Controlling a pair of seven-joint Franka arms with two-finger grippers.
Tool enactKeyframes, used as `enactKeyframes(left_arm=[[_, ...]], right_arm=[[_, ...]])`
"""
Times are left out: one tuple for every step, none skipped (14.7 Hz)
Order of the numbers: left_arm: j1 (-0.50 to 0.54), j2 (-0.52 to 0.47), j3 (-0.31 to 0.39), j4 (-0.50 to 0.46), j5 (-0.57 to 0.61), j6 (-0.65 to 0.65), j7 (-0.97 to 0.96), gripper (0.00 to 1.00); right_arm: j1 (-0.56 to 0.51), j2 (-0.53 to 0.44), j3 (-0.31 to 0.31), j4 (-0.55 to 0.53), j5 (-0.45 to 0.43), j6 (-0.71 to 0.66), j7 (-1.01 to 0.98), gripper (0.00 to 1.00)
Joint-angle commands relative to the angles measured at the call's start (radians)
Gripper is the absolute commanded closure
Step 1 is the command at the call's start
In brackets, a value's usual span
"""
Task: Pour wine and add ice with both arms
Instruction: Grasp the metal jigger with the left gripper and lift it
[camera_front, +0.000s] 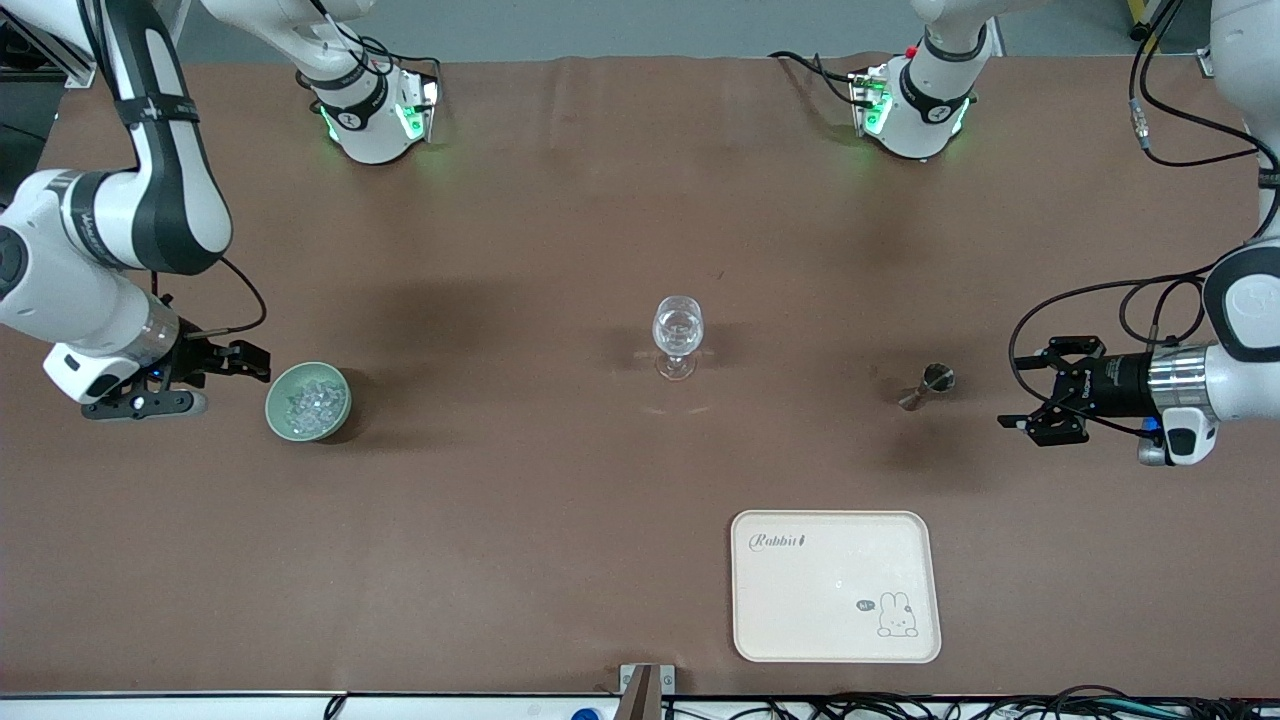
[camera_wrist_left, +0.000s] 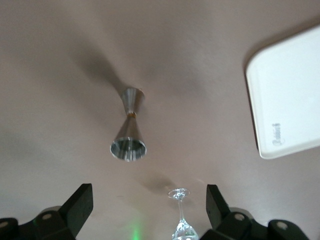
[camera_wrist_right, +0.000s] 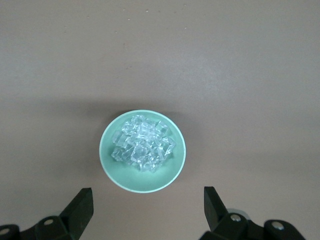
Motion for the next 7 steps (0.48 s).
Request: enactKeyframes(left_arm=[[0.012, 0.041, -0.005, -0.002, -0.024, 0.007, -0.016, 0.00], [0.016, 0.054, -0.005, -0.002, -0.026, 0.007, -0.018, 0.00], [0.033, 0.068, -0.005, 0.000, -0.029, 0.007, -0.020, 0.00], [0.044, 0.088, -0.006, 0.001, -0.047, 0.007, -0.020, 0.00], [0.049, 0.103, -0.006, 0.003, -0.088, 0.007, -0.020, 0.00], [0.056, 0.125, -0.005, 0.003, -0.148, 0.007, -0.023, 0.00], [0.066, 0.146, -0.005, 0.006, -0.185, 0.007, -0.023, 0.00]], right_arm=[[-0.011, -0.004, 0.007, -0.061, 0.008, 0.074, -0.006, 0.03], [-0.011, 0.013, 0.007, -0.059, 0.008, 0.088, -0.005, 0.03], [-0.009, 0.032, 0.007, -0.059, 0.008, 0.107, -0.005, 0.03], [-0.009, 0.055, 0.007, -0.061, 0.009, 0.133, -0.005, 0.03], [-0.009, 0.076, 0.007, -0.059, 0.020, 0.156, -0.003, 0.03], [-0.008, 0.096, 0.007, -0.059, 0.053, 0.176, -0.004, 0.03], [-0.003, 0.116, 0.007, -0.059, 0.084, 0.196, -0.004, 0.03]])
